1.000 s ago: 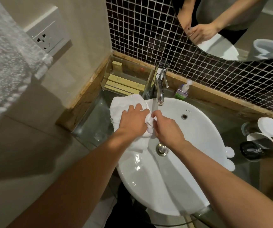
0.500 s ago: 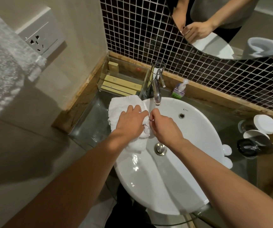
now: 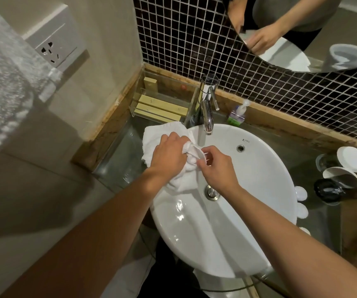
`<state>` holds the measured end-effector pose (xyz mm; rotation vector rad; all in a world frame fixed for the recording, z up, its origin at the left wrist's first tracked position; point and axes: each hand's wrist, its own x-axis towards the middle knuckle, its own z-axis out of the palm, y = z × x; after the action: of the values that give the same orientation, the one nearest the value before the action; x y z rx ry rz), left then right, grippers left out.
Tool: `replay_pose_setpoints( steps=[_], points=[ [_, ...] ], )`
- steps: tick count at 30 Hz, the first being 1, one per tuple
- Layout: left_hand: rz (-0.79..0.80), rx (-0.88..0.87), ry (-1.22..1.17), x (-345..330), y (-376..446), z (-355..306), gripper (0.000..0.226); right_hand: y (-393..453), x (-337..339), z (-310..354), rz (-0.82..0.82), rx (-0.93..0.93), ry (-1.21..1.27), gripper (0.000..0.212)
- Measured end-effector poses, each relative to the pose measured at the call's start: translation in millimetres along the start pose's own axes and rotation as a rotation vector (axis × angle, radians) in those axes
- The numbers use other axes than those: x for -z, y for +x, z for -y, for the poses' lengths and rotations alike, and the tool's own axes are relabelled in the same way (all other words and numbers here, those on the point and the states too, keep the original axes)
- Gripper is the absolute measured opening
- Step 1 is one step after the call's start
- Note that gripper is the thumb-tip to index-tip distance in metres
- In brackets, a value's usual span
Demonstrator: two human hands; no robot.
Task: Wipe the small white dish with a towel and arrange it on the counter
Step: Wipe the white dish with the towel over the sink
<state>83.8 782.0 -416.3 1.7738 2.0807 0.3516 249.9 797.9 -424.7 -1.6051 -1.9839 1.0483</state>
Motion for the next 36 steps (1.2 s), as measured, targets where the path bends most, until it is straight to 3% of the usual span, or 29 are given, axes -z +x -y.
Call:
replay_pose_setpoints(
  steps=[6, 16, 20, 23, 26, 30, 36],
  points=[
    [-0.011, -0.108, 0.122, -2, -3, -2, 0.041, 7, 3, 1, -0.011, 0.001, -0.021, 0.017],
    [0.006, -0.431, 0.324, -4, -9, -7, 0.053, 24, 28, 1, 0.276, -0.072, -0.098, 0.021],
    [0.024, -0.402, 0.173, -5, -12, -4, 0.045, 20, 28, -2, 0.295, -0.1, -0.116, 0.026],
    [0.037, -0.325, 0.107, -10, -19, -5, 0.051, 21, 28, -8, 0.268, -0.155, -0.097, 0.023],
    [0.082, -0.308, 0.243, -21, -26, -9, 0.063, 21, 30, -9, 0.281, -0.196, -0.072, 0.022],
    [0.054, -0.387, 0.351, -27, -28, -16, 0.045, 22, 31, -9, 0.353, -0.176, -0.13, 0.023],
    [0.039, -0.583, 0.368, -24, -29, -15, 0.05, 26, 39, -11, 0.423, -0.171, -0.24, 0.028]
  ],
)
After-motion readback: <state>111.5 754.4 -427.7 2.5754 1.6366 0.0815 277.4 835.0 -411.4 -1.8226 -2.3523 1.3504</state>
